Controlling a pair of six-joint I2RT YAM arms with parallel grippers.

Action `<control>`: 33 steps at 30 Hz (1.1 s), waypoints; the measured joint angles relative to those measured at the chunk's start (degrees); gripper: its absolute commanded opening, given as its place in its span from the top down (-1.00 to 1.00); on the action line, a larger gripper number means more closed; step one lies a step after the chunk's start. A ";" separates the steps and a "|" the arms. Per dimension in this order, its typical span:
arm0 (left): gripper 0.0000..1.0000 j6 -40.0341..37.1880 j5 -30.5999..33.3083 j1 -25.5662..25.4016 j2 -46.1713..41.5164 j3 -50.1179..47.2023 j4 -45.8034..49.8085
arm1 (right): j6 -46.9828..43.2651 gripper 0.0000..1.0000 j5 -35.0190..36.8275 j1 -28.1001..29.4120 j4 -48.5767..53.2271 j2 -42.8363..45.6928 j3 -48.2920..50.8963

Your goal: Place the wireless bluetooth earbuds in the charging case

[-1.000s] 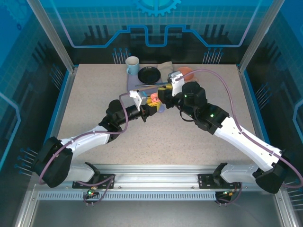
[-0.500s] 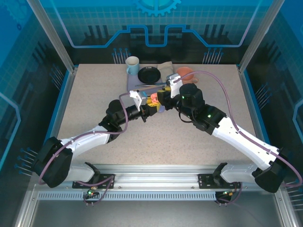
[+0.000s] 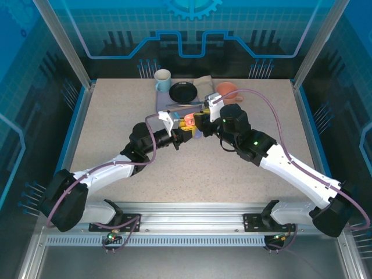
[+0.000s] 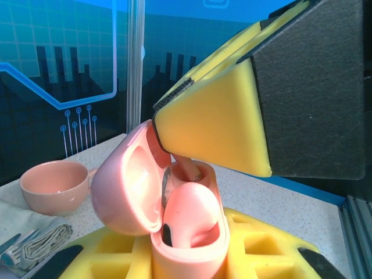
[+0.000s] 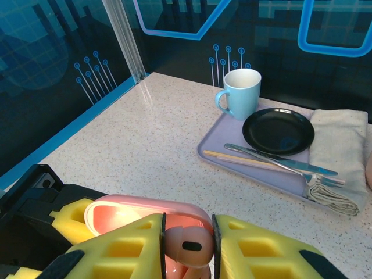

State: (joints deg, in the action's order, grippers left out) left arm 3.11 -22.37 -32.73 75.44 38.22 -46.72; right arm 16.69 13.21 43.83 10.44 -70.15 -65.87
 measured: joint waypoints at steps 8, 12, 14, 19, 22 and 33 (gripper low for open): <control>1.00 0.00 0.00 0.00 -0.02 0.00 0.26 | -0.33 0.55 -0.87 -0.11 -0.37 0.07 0.50; 1.00 0.00 -0.02 0.00 -0.02 0.00 0.33 | -0.81 0.54 -1.31 -0.09 -0.92 0.52 1.07; 1.00 0.00 -0.04 0.00 -0.02 0.00 0.31 | -1.14 0.55 -1.29 0.00 -1.01 0.66 1.16; 1.00 0.00 -0.04 0.00 -0.02 0.00 0.31 | -1.70 0.50 -1.22 0.28 -1.05 0.70 1.31; 1.00 0.00 -0.07 0.00 -0.02 0.00 0.31 | -1.75 0.42 -1.16 0.48 -1.03 0.72 1.31; 1.00 0.00 -0.02 0.00 -0.02 0.00 0.20 | -0.92 -0.16 -0.83 1.99 -0.79 1.16 1.31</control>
State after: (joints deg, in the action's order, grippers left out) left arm 3.11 -22.39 -32.73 75.42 38.22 -46.52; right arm 15.77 12.38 45.82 9.65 -68.99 -64.55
